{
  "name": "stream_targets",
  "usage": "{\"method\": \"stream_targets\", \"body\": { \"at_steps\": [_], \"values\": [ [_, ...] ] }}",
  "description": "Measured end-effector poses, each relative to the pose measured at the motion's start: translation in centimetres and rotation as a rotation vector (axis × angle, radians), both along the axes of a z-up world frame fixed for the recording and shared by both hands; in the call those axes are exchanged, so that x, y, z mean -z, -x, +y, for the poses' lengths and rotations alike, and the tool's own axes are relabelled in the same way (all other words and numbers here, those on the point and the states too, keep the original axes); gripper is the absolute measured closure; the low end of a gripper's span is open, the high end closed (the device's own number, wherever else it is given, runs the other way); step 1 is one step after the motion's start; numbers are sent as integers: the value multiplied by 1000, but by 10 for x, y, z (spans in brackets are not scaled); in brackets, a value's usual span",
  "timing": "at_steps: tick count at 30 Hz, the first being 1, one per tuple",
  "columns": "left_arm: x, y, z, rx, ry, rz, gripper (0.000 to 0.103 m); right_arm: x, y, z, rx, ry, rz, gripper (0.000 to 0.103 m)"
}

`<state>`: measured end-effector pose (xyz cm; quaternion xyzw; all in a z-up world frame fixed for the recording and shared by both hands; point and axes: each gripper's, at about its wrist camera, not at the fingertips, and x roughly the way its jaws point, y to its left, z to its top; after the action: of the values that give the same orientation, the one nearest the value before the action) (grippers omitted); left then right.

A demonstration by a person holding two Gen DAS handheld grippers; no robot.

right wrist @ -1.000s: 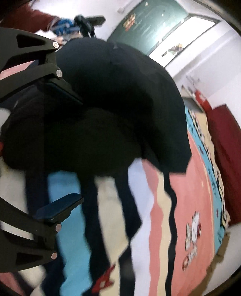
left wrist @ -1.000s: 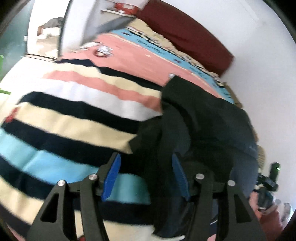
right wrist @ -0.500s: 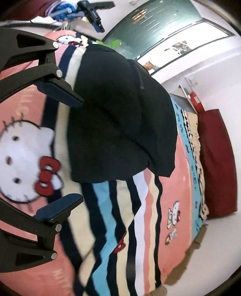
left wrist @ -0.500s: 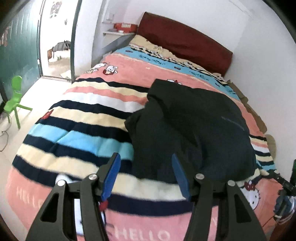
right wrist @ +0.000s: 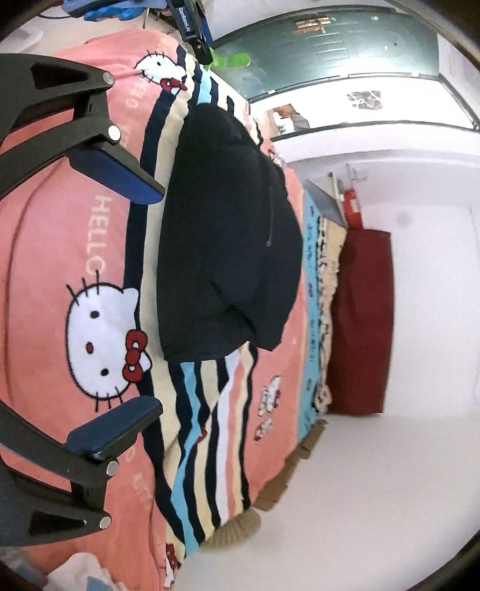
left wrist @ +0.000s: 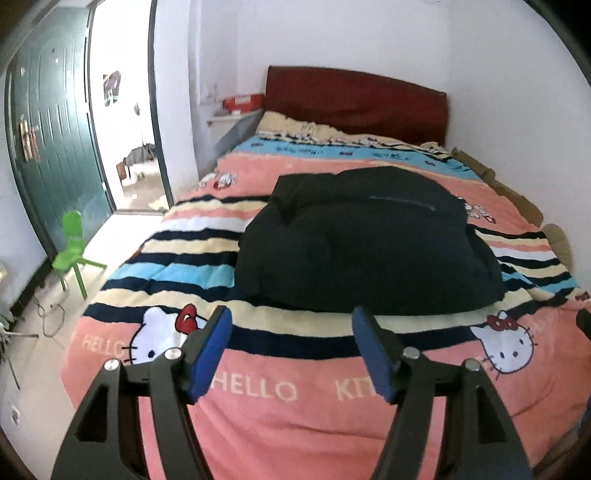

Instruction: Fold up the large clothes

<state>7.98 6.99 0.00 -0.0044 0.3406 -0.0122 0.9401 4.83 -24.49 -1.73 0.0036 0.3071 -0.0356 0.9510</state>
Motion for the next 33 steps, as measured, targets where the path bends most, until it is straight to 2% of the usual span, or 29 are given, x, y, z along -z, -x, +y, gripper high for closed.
{"method": "stream_targets", "body": {
  "at_steps": [8,15,19,33],
  "values": [
    [-20,46,-30,17,-33,-92,37,-11,44,13,-7,7,-64,1],
    [-27,71,-43,30,-59,-146,37,-16,60,18,-6,12,-100,1],
    [-28,76,-44,18,-84,-154,37,-18,63,21,-9,17,-107,1],
    [-18,76,-37,25,-54,-126,37,-12,57,33,-36,20,-85,1]
  ]
}}
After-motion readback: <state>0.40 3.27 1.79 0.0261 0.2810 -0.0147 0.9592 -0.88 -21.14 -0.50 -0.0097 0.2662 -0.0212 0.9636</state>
